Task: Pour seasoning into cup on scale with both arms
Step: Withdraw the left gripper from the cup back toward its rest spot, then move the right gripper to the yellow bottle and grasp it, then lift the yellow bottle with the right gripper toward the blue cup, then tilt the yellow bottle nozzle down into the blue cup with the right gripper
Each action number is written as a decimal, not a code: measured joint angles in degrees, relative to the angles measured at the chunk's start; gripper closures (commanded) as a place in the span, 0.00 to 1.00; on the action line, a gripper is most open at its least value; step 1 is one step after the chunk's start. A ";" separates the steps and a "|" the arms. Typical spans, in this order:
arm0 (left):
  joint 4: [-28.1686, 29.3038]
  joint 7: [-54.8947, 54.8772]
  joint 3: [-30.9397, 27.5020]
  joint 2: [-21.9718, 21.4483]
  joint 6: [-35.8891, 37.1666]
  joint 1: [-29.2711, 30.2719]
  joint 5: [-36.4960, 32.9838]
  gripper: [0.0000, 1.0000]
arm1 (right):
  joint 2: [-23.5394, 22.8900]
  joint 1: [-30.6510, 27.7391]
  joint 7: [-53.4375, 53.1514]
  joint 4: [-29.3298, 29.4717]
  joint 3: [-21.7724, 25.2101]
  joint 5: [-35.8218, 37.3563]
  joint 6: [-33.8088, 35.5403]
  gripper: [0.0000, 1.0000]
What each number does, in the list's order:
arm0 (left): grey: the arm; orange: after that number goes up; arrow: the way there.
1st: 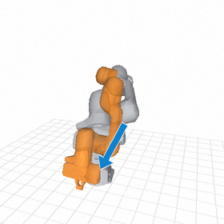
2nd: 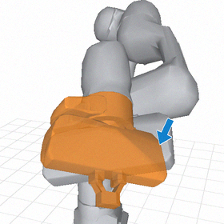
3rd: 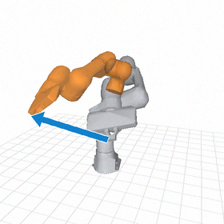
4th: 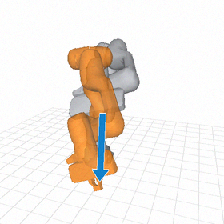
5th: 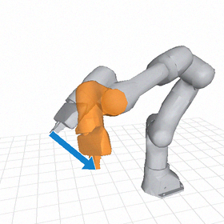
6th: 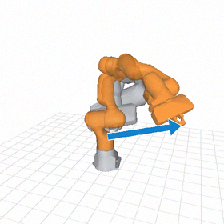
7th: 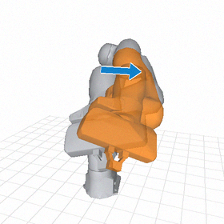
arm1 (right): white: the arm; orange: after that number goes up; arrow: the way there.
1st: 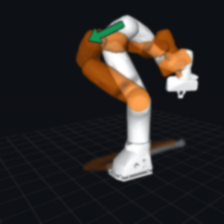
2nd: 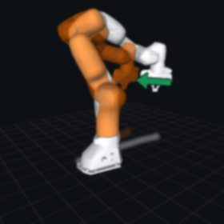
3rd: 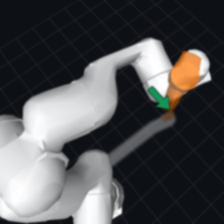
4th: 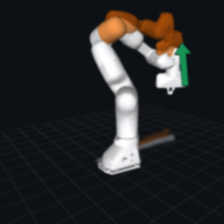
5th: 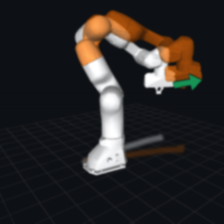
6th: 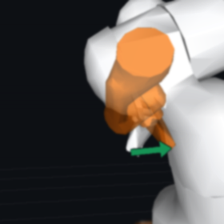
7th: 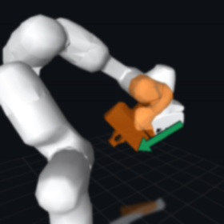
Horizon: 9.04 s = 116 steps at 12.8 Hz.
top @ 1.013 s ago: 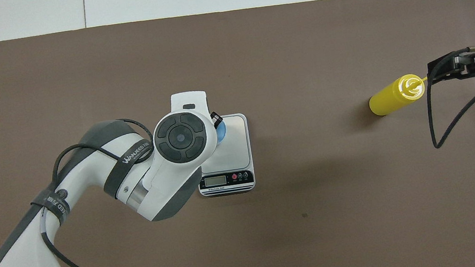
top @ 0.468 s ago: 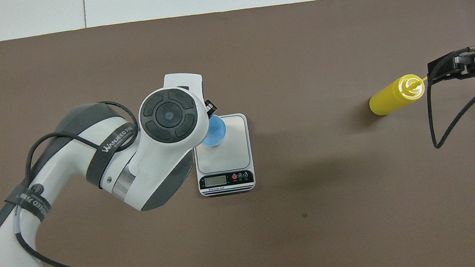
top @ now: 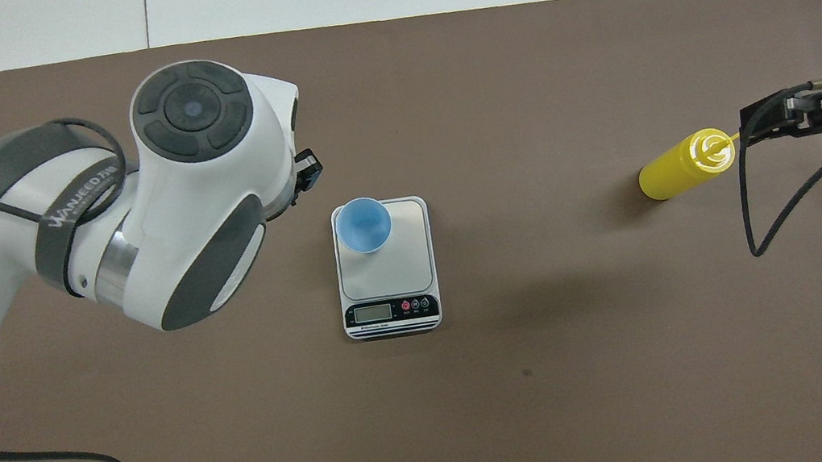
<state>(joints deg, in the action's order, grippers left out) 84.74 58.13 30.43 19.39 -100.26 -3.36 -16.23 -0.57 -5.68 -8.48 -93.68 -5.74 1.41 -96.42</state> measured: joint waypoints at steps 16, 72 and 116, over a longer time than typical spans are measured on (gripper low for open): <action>1.27 -57.25 -32.37 -11.14 7.69 0.65 13.46 0.43 | 4.57 -12.22 44.84 -17.13 0.27 -19.57 -17.14 0.00; 9.25 -57.41 -31.40 -19.55 3.03 -0.18 17.98 0.00 | -6.17 -4.44 116.97 -31.56 0.22 -71.76 -40.47 0.49; 9.25 -57.40 -32.42 -19.57 3.06 -0.04 17.99 0.00 | -18.44 40.93 7.65 -11.49 -0.22 62.10 -23.82 0.52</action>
<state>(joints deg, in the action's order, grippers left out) 93.99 0.72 -1.99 -0.18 -97.20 -3.40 1.76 -19.00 35.25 -0.84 -105.18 -5.95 63.51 -120.24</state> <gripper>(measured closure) 0.000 0.480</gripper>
